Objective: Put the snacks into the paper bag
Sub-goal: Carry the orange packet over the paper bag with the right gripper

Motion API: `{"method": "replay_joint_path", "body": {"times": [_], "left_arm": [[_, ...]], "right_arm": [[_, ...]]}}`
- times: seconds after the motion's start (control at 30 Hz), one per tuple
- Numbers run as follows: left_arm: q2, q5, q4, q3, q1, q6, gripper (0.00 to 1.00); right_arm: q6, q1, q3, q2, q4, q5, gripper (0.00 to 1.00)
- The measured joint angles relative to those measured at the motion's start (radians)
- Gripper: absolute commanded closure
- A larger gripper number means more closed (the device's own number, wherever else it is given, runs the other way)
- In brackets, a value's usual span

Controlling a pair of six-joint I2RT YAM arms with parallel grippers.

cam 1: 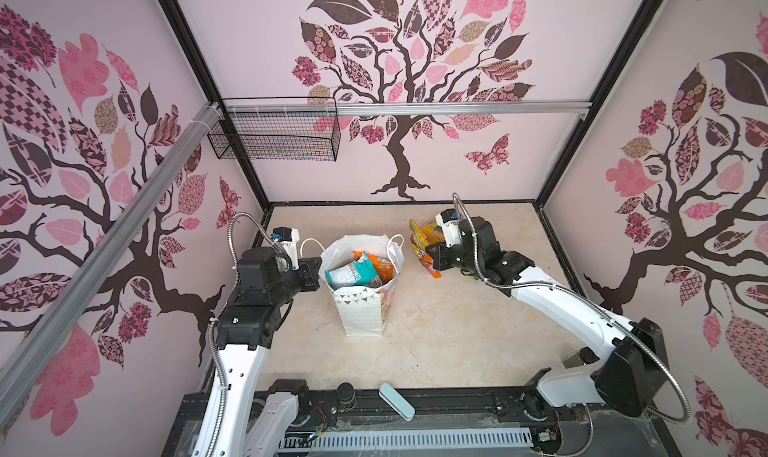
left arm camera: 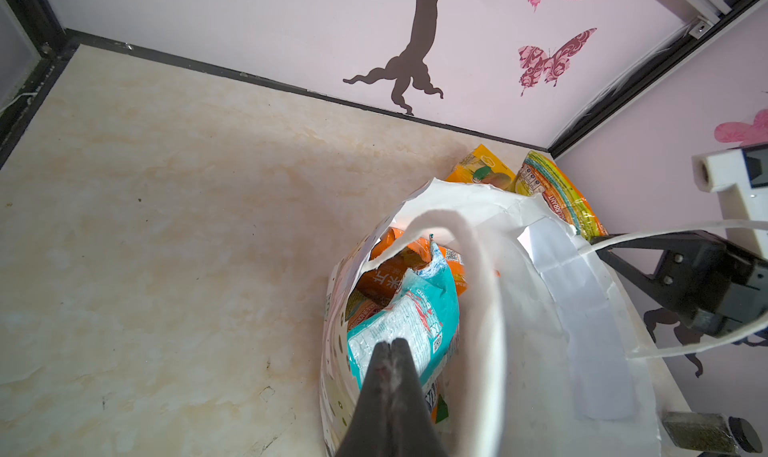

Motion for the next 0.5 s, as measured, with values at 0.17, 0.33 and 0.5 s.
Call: {"method": "replay_joint_path", "body": {"times": [0.17, 0.33, 0.5], "left_arm": [[-0.003, 0.001, -0.001, 0.0, 0.0, 0.0, 0.98], [-0.007, 0.003, -0.003, 0.0, 0.0, 0.0, 0.98], [-0.009, 0.004, -0.004, 0.0, 0.0, 0.0, 0.98]], "right_arm": [[0.006, 0.0, 0.04, -0.052, -0.053, -0.009, 1.0], [0.001, 0.0, 0.12, -0.093, -0.108, -0.027, 1.0], [0.0, 0.0, 0.183, -0.124, -0.142, -0.063, 1.0]]}}
